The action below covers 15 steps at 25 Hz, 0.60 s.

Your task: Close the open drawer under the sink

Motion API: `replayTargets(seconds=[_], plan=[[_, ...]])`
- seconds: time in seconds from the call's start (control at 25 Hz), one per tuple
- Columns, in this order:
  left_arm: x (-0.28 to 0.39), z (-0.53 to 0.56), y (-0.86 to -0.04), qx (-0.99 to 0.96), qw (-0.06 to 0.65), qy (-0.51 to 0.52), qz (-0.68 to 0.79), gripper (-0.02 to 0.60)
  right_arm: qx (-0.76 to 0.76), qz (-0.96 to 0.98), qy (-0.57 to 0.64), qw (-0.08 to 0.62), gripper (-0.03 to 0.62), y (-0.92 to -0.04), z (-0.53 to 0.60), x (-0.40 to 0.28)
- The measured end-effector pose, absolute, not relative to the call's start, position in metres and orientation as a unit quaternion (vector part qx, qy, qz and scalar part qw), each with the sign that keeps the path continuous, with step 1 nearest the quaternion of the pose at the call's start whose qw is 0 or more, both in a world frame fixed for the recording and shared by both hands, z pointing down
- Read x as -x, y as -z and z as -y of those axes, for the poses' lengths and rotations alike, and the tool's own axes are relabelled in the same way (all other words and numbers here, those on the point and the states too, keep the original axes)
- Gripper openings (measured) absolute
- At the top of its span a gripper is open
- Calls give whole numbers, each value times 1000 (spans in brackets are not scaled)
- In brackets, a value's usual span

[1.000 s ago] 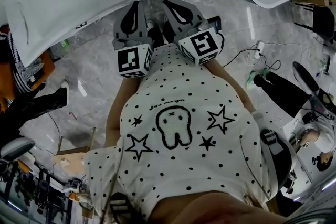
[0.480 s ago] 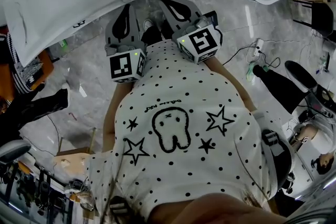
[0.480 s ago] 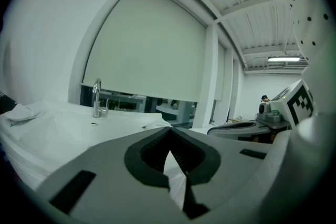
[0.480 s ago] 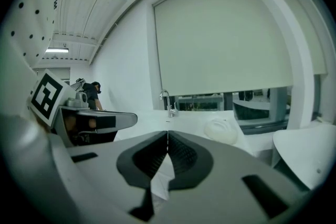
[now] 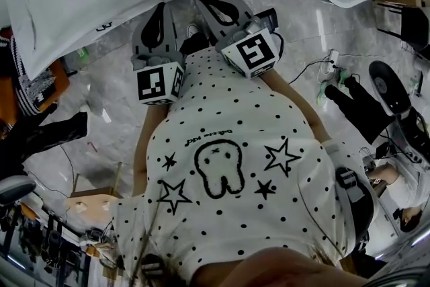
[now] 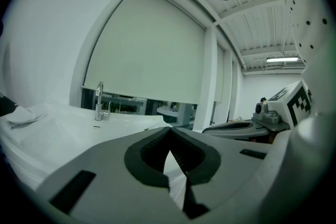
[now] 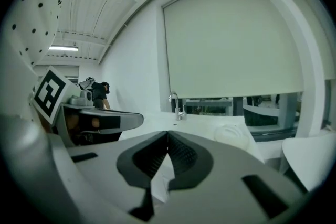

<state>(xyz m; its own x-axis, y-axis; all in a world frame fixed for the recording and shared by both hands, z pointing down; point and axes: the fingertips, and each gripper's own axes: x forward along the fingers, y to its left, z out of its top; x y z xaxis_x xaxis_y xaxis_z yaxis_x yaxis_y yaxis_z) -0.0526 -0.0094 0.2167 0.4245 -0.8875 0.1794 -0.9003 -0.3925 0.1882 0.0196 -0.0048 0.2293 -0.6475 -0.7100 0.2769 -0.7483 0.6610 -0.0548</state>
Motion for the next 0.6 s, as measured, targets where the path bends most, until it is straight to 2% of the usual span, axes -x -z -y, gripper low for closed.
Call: replayTargets(seconds=[0.6], plan=[[53, 15, -206, -836, 120, -16, 535, 5, -406, 904, -71, 113, 14, -221, 13, -20]])
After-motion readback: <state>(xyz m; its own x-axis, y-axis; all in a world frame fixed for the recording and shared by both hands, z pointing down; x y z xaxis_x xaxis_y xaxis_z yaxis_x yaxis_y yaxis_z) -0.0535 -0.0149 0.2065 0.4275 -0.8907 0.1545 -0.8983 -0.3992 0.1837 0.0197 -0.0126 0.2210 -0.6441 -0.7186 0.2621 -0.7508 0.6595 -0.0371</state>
